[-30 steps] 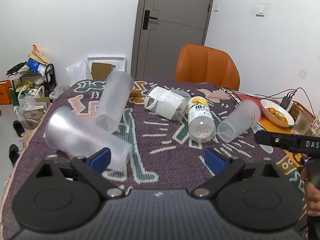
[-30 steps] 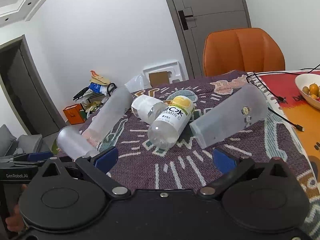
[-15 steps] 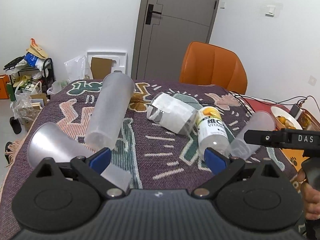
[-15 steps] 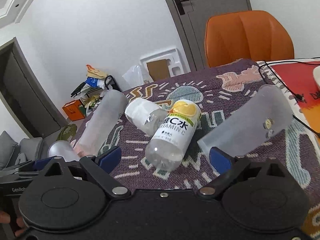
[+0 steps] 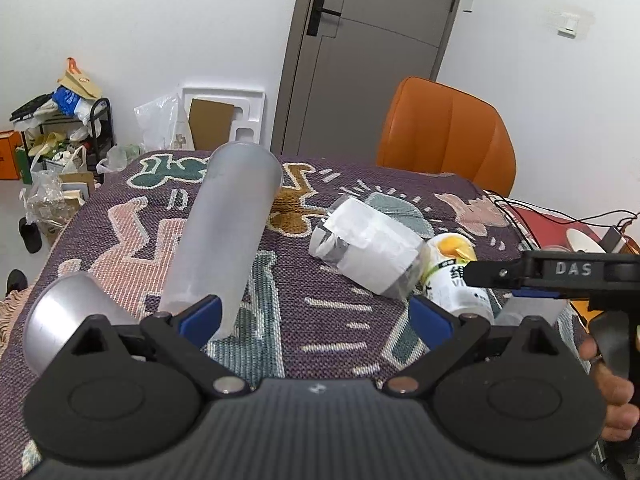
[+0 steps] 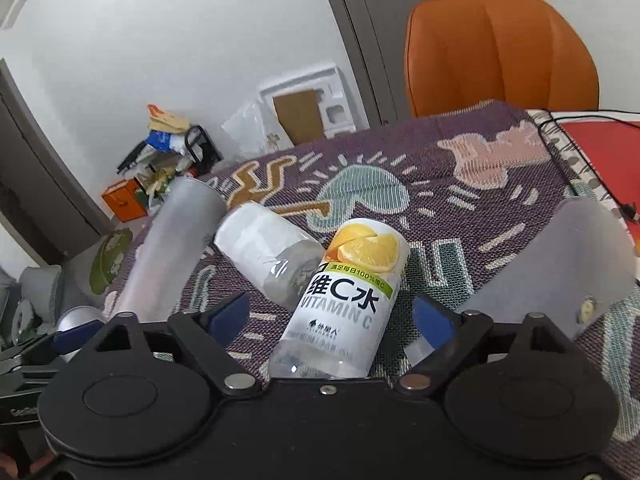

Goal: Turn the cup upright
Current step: 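Close the right gripper around the Vitamin C bottle's body, then lift the bottle with the right gripper and carry it over the blanket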

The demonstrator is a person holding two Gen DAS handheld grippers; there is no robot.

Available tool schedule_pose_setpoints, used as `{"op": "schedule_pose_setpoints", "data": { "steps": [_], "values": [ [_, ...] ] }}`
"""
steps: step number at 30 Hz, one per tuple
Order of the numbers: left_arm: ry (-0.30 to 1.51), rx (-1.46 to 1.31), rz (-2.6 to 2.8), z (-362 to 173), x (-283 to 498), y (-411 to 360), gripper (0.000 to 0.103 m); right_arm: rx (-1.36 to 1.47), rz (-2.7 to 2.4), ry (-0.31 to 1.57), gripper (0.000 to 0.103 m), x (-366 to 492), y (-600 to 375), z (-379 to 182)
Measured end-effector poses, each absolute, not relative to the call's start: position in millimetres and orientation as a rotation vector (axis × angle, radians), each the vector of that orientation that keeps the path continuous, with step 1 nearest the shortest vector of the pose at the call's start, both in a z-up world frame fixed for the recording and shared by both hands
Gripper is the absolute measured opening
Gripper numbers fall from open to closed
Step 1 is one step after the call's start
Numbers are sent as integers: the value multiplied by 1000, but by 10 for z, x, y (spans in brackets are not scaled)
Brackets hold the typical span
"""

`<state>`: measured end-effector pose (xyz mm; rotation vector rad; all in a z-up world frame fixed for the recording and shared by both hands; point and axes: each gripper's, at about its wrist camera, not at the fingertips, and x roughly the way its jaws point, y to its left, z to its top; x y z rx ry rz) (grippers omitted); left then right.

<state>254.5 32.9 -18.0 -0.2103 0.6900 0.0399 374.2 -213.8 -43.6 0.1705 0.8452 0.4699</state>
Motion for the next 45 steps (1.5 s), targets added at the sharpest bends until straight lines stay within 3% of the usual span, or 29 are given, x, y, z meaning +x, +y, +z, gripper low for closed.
{"op": "schedule_pose_setpoints", "data": {
  "steps": [15,20,22,45],
  "values": [
    [706,-237,50,-284,2765,431,99,44,413,927,85,4083,-1758,-683],
    [704,-237,40,-290,2744,413,99,-12,396,974,63,4152,-1668,-797],
    [711,-233,35,-291,2732,402,99,-13,390,982,60,4147,-1677,-833],
    [664,-207,48,16,2151,232,99,206,401,791,59,3367,-2228,-345]
  ]
}}
